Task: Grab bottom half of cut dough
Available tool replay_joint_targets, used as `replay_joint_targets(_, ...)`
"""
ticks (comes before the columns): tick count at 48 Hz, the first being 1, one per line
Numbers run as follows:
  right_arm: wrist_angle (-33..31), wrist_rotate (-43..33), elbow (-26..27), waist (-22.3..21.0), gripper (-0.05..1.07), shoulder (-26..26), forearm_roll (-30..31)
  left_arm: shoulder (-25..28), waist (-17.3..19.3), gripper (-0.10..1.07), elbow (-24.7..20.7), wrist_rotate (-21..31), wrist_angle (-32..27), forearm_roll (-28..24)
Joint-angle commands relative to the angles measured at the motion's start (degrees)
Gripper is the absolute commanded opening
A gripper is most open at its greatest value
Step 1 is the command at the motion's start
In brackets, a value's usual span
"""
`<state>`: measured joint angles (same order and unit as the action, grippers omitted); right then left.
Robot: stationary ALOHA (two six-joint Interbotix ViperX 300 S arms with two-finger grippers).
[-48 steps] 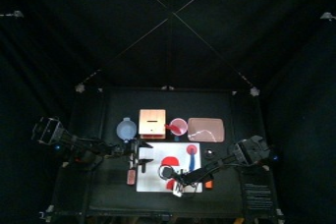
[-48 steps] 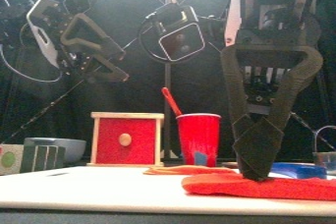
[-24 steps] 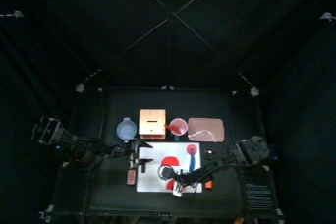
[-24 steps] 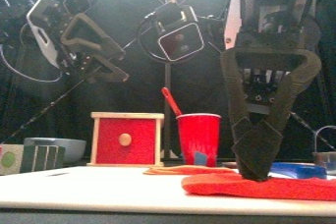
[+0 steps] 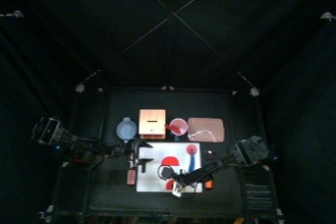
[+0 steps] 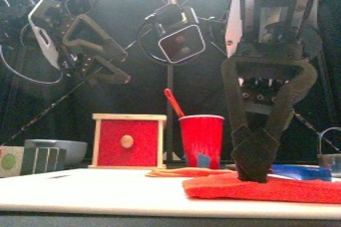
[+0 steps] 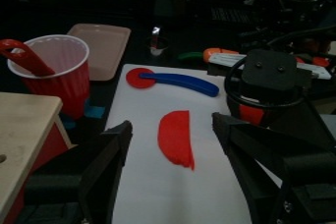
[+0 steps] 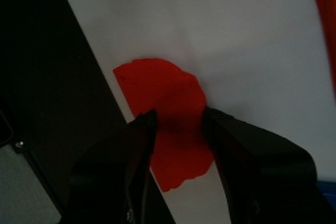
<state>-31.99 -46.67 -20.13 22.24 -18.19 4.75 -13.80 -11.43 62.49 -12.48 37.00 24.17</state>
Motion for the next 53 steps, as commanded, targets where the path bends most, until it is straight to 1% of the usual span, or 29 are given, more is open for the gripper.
replay_joint_targets(1, -0.7, 0.0, -0.35, 0.35, 0.76, -1.58, 0.0, -0.44, 0.0, 0.98, -0.53, -0.09, 0.62, 0.09)
replay_joint_targets(9, -2.9, -0.09, -0.26, 0.26, 0.76, 0.26, 1.32, -0.44, 0.0, 0.98, -0.53, -0.09, 0.62, 0.09)
replay_joint_targets(17, -6.06, -0.97, -0.62, 0.0, 0.76, 4.57, 4.75, -0.44, 0.0, 0.98, -0.62, -0.09, 0.62, 0.09)
replay_joint_targets(25, -8.61, -1.05, -1.58, -0.44, 0.76, 8.44, 6.77, -0.44, 0.09, 0.98, -0.79, -0.09, 0.62, 0.09)
replay_joint_targets(45, -12.04, -0.97, -5.71, -4.57, 0.76, 18.28, 11.34, -0.44, 0.0, 0.98, -0.53, -0.09, 0.62, 0.53)
replay_joint_targets(50, -14.06, -0.97, -7.38, -6.24, 0.76, 20.92, 12.92, -0.44, 0.26, 0.98, -0.53, -0.09, 0.62, 0.53)
replay_joint_targets(53, -14.68, -0.88, -9.32, -8.0, 0.76, 23.03, 13.89, -0.44, 0.26, 0.98, -0.53, -0.18, 0.62, 0.53)
